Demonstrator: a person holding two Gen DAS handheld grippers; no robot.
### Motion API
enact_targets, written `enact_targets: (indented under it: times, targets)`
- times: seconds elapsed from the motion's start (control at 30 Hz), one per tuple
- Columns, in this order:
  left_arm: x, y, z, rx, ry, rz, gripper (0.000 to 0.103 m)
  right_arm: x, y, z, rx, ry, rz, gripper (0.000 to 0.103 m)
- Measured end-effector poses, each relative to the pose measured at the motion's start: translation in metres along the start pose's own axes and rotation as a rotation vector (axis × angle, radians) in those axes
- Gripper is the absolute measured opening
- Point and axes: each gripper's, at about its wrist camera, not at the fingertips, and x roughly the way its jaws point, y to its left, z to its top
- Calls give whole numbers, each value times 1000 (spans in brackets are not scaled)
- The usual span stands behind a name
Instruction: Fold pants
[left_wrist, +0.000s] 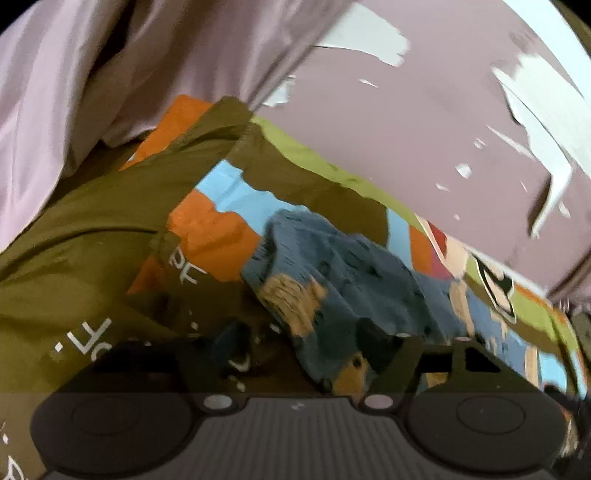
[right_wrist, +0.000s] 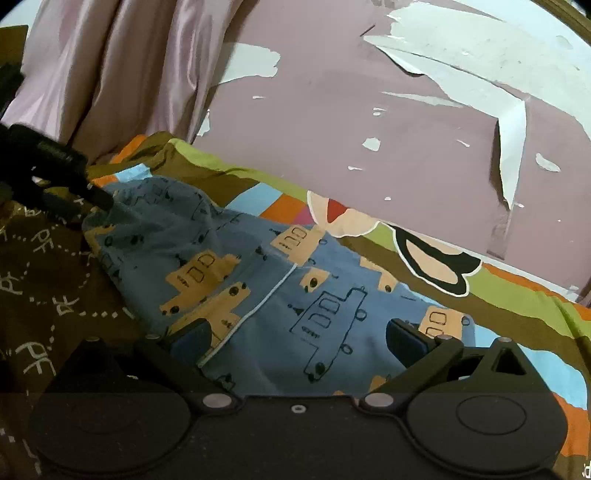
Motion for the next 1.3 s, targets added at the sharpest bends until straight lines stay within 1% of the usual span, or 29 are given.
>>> enact_targets:
  times: [0.07,0.1,0.13,0.17,0.2,0.27,0.33,0.37,0.43,0.47,0.5,0.53,0.57,0.6,0.63,0.67,0.7,0.77,0.9,0.93,1.0,1.03,1.07,1.1,1.17,1.2,1.23,1.3]
  targets:
    - [5,3,7,-22,-1,3,49,1,0,-1,3,3,2,101]
    - [7,4,10,-24,2,5,45,1,0,-2,8,4,2,101]
    - [11,3,13,-21,12,10,29,2,-1,-2,12,7,4,101]
    - [13,3,15,-15,16,20,22,2,-1,-2,14,10,6,101]
    - [13,1,18,-4,13,30,21,3,-1,-3,15,12,7,101]
    - [5,-6,19,42,-32,39,19,3,-1,-3,16,11,8,101]
    - [-5,-19,16,150,-108,44,19,3,-1,-3,16,12,7,101]
    - [-5,-25,14,206,-121,59,19,4,-1,-4,17,13,9,101]
    - [3,-34,11,293,-106,115,19,5,-1,-4,18,17,11,101]
    - [9,-35,9,314,-89,143,20,5,-1,-5,19,18,12,101]
    - [16,-32,8,317,-70,160,20,5,-1,-5,19,18,12,101]
    - [22,-28,7,303,-56,173,23,6,-1,-5,20,18,13,101]
    - [25,-23,7,280,-41,173,29,5,-1,-5,20,18,14,101]
    - [27,-18,6,256,-34,166,33,5,-2,-5,21,18,16,101]
    - [26,-15,6,238,-43,171,48,5,-3,-5,22,18,18,101]
    - [26,-12,6,227,-55,184,57,5,-2,-5,24,19,17,101]
    - [26,-10,6,221,-62,187,59,6,-3,-6,27,20,19,101]
    - [27,-4,9,209,-50,168,61,6,-3,-7,30,22,20,101]
    - [34,9,16,146,-17,94,61,7,-3,-8,29,23,22,101]
    - [36,12,18,133,-9,77,61,7,-3,-8,30,23,22,101]
    - [40,15,22,118,8,50,55,7,-2,-8,31,24,22,101]
    - [41,15,23,118,16,41,46,7,-3,-8,32,25,23,101]
    - [42,14,23,117,27,28,41,7,-3,-8,32,26,23,101]
    - [42,11,23,118,30,35,40,8,-3,-9,33,27,23,101]
    - [41,6,23,127,31,54,28,8,-3,-9,32,27,23,101]
    - [39,4,22,119,27,66,25,8,-2,-9,32,28,24,101]
    - [36,2,22,110,22,71,19,7,-3,-9,33,27,23,101]
    - [31,-4,21,103,6,84,17,8,-2,-9,34,27,23,101]
